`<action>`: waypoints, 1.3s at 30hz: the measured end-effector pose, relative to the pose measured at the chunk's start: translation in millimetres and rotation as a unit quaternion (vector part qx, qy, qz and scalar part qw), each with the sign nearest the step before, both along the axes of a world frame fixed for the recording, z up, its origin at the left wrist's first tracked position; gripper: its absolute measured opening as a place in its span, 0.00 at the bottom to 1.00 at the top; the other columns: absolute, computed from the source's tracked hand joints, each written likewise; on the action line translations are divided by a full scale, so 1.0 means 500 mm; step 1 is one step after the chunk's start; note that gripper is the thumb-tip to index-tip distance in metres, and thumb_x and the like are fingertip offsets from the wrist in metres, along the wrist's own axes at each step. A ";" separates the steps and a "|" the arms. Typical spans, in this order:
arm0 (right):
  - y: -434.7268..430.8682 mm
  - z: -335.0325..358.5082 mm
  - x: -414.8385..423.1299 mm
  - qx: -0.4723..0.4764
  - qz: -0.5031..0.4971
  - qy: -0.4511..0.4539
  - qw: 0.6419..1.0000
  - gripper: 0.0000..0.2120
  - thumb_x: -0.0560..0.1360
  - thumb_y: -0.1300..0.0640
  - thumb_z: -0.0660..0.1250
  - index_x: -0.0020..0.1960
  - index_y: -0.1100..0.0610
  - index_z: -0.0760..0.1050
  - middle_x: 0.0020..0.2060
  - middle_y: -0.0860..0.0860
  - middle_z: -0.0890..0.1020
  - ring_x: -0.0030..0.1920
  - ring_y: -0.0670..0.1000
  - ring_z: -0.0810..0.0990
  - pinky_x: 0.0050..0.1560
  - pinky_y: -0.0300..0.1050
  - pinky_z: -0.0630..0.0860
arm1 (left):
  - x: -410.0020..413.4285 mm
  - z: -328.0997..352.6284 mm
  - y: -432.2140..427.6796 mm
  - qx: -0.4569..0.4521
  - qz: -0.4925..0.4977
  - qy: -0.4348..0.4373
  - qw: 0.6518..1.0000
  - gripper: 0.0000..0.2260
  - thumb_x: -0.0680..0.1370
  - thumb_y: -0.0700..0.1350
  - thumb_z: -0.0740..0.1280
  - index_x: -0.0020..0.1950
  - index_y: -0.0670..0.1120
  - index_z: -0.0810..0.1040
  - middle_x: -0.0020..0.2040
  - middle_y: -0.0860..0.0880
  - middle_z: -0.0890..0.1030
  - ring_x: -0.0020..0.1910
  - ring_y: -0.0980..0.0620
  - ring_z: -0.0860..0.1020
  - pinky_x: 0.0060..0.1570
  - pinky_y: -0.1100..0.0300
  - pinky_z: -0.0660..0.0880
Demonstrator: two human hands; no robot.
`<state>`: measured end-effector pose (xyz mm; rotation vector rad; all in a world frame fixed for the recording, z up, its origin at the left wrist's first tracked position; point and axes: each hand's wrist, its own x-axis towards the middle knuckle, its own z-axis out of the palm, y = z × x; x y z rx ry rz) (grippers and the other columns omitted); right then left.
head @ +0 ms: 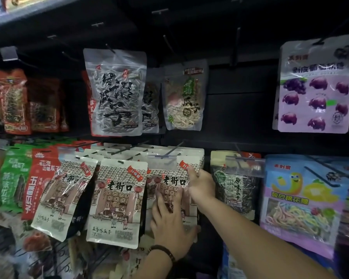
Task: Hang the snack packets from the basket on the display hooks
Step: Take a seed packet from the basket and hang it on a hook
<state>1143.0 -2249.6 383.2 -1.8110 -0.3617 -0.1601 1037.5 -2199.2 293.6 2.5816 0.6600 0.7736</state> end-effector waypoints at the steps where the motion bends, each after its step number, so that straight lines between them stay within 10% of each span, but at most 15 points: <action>1: -0.006 0.001 0.000 -0.022 0.009 -0.004 1.000 0.21 0.85 0.41 0.60 0.45 0.57 0.75 0.43 0.55 0.83 0.43 0.57 0.83 0.38 0.47 0.73 | 0.001 -0.001 -0.001 -0.001 0.000 0.005 1.000 0.51 0.74 0.63 0.71 0.78 0.71 0.30 0.83 0.45 0.34 0.82 0.36 0.43 0.77 0.34 0.55; 4: -0.037 -0.005 -0.007 -0.073 0.045 -0.006 0.996 0.14 0.84 0.45 0.66 0.58 0.55 0.78 0.48 0.52 0.84 0.43 0.49 0.84 0.36 0.43 0.76 | -0.004 -0.003 -0.009 -0.008 -0.005 0.012 1.000 0.48 0.76 0.53 0.68 0.79 0.69 0.32 0.84 0.44 0.37 0.82 0.34 0.45 0.77 0.34 0.56; 9: -0.133 -0.052 -0.060 -0.221 0.030 -0.071 0.972 0.30 0.80 0.45 0.70 0.77 0.52 0.65 0.62 0.53 0.81 0.51 0.51 0.82 0.42 0.41 0.76 | -0.050 -0.027 -0.050 -0.045 -0.024 0.011 0.999 0.42 0.77 0.57 0.68 0.82 0.62 0.43 0.83 0.46 0.44 0.81 0.34 0.48 0.76 0.35 0.59; 18: -0.425 -0.304 -0.232 -0.259 0.141 -0.013 0.956 0.08 0.77 0.52 0.75 0.49 0.41 0.77 0.43 0.43 0.84 0.46 0.39 0.82 0.49 0.36 0.77 | -0.236 -0.206 -0.243 -0.108 -0.193 0.053 0.974 0.12 0.79 0.55 0.66 0.62 0.61 0.72 0.59 0.59 0.73 0.58 0.55 0.75 0.57 0.56 0.75; 25: -0.629 -0.561 -0.410 -0.282 0.127 0.104 0.945 0.05 0.80 0.53 0.72 0.54 0.52 0.82 0.43 0.46 0.84 0.42 0.43 0.81 0.41 0.33 0.74 | -0.376 -0.453 -0.403 -0.161 -0.236 0.215 0.934 0.17 0.79 0.49 0.69 0.68 0.50 0.77 0.64 0.49 0.78 0.60 0.45 0.79 0.57 0.52 0.78; 30: -0.782 -0.810 -0.525 -0.275 0.066 0.247 0.927 0.05 0.81 0.57 0.71 0.56 0.57 0.83 0.45 0.47 0.83 0.46 0.46 0.82 0.39 0.26 0.70 | -0.442 -0.648 -0.496 -0.218 -0.251 0.294 0.896 0.01 0.76 0.48 0.69 0.46 0.52 0.79 0.50 0.46 0.86 0.51 0.44 0.83 0.47 0.58 0.74; 34: -0.894 -1.001 -0.627 -0.287 -0.014 0.352 0.891 0.07 0.80 0.58 0.70 0.56 0.52 0.84 0.54 0.50 0.86 0.57 0.54 0.85 0.55 0.44 0.79 | -0.469 -0.783 -0.536 -0.280 -0.221 0.384 0.851 0.11 0.79 0.46 0.70 0.60 0.45 0.81 0.58 0.44 0.85 0.57 0.45 0.82 0.54 0.57 0.76; 39: -0.937 -1.093 -0.688 -0.277 -0.036 0.407 0.870 0.12 0.80 0.58 0.72 0.62 0.56 0.84 0.59 0.53 0.85 0.56 0.52 0.82 0.50 0.36 0.72 | -0.465 -0.874 -0.581 -0.405 -0.118 0.434 0.796 0.14 0.80 0.44 0.70 0.65 0.43 0.83 0.59 0.41 0.84 0.51 0.46 0.82 0.45 0.63 0.77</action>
